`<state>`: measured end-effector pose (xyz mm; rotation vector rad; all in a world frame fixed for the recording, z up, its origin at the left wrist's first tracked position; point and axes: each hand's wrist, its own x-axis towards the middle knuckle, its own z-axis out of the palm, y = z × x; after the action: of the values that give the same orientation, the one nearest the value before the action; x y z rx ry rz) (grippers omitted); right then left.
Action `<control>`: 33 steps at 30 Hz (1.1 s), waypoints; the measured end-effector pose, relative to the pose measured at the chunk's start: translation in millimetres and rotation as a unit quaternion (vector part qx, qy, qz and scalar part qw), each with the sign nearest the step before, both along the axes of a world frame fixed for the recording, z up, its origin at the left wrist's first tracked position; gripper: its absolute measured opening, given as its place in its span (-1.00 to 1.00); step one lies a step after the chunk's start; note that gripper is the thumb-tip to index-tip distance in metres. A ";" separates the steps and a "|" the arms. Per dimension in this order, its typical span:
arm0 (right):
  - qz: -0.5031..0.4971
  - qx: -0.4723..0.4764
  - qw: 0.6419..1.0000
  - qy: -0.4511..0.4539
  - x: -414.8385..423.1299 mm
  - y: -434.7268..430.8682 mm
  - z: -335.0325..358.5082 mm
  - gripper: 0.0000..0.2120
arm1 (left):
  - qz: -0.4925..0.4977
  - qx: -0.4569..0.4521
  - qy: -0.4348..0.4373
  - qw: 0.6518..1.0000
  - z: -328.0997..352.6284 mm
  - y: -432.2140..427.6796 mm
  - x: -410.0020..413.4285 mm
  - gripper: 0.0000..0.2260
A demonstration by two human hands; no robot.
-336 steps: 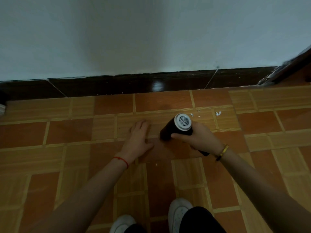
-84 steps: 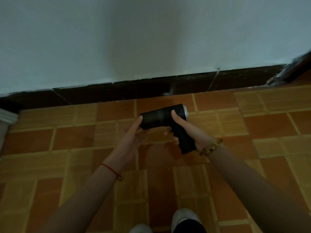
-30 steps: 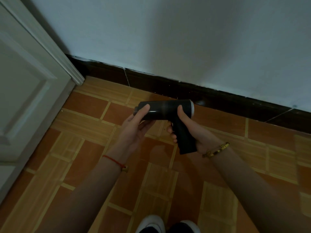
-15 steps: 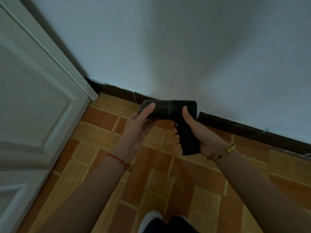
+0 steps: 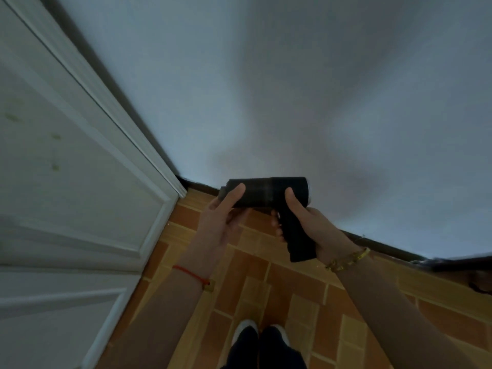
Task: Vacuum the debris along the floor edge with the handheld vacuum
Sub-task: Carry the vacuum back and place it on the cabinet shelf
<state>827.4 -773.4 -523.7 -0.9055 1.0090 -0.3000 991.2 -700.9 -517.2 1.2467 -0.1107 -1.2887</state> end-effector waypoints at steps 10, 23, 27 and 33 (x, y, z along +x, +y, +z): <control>0.001 -0.025 0.999 -0.038 1.2 28.5 234.6 -0.31 | 0.005 0.011 -0.098 0.995 242.0 29.9 5.3 -0.38; 0.013 -0.021 0.999 -0.046 -7.5 81.4 396.0 -0.38 | 0.016 -0.002 -0.136 0.991 404.8 88.0 -4.9 -0.35; 0.017 -0.024 0.998 -0.051 -11.7 104.4 408.2 -0.33 | 0.011 0.010 -0.136 0.991 421.4 114.9 -7.2 -0.52; 0.022 0.000 0.998 -0.050 -17.3 133.7 409.0 -0.26 | 0.003 0.008 -0.138 0.990 430.0 146.9 -10.3 -0.39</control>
<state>810.1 -639.6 -114.7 -0.9036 0.8950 -0.3056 980.9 -554.0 -87.3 1.4334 -0.2949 -1.1075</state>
